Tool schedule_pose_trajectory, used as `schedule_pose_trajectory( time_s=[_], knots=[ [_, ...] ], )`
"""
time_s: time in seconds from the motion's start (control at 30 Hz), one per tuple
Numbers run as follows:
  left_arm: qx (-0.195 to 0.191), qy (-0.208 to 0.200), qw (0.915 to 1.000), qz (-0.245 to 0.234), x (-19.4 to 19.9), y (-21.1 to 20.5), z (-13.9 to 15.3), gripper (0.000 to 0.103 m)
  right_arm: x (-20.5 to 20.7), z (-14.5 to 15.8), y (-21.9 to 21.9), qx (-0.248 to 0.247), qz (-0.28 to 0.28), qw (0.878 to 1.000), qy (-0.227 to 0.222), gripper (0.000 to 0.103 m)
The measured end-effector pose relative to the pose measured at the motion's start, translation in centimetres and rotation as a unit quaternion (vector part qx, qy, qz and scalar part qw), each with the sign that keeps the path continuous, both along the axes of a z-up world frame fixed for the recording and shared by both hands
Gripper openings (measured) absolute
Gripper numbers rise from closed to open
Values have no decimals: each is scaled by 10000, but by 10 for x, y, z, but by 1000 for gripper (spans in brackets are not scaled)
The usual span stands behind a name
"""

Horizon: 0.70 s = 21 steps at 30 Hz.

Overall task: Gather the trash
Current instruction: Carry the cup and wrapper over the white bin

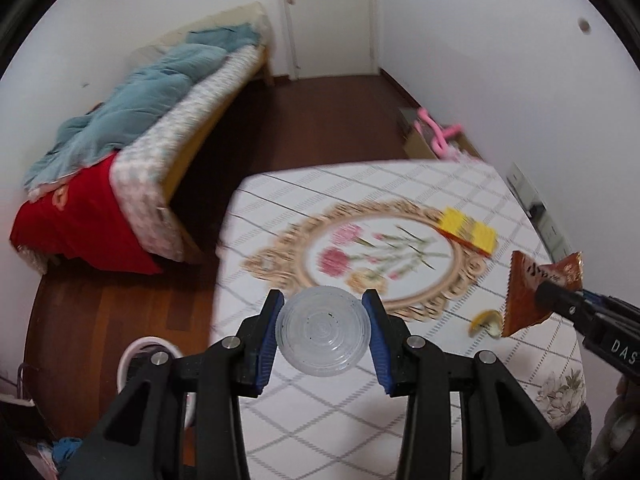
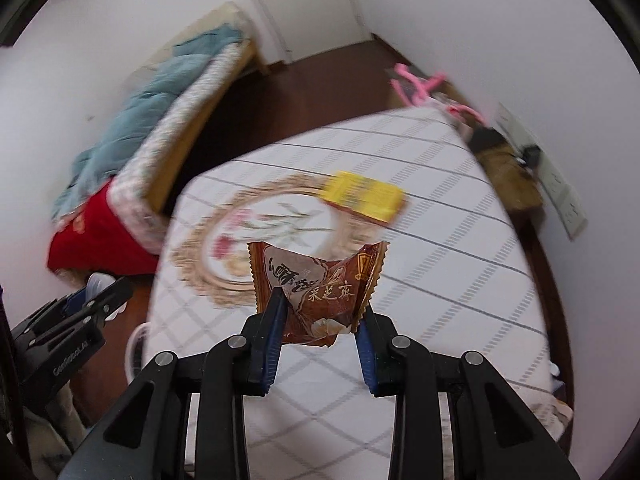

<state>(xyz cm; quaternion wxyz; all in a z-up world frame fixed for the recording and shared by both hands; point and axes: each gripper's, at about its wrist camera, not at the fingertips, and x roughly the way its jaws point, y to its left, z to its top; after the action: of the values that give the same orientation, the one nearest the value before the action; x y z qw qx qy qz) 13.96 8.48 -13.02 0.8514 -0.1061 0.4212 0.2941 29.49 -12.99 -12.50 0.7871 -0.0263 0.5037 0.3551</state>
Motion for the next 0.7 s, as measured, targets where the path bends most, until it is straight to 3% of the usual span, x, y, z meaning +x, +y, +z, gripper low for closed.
schedule_pose_trajectory(
  time_s=[0.2,0.37,0.53,0.7],
  knots=[
    [167,-191,9976,640,-69,54,23,37,-53,31,72,247,767,9967,-138,34],
    [193,-181,9927,1176,-127,96,19,37,-109,40,144,311,1469,9886,-126,34],
    [62,-89,9848,1736,-186,144,-2,37,-164,34,215,243,2047,9785,-76,34],
    [-162,95,9751,2209,-232,186,-37,37,-212,7,280,65,2451,9694,60,34]
  ],
)
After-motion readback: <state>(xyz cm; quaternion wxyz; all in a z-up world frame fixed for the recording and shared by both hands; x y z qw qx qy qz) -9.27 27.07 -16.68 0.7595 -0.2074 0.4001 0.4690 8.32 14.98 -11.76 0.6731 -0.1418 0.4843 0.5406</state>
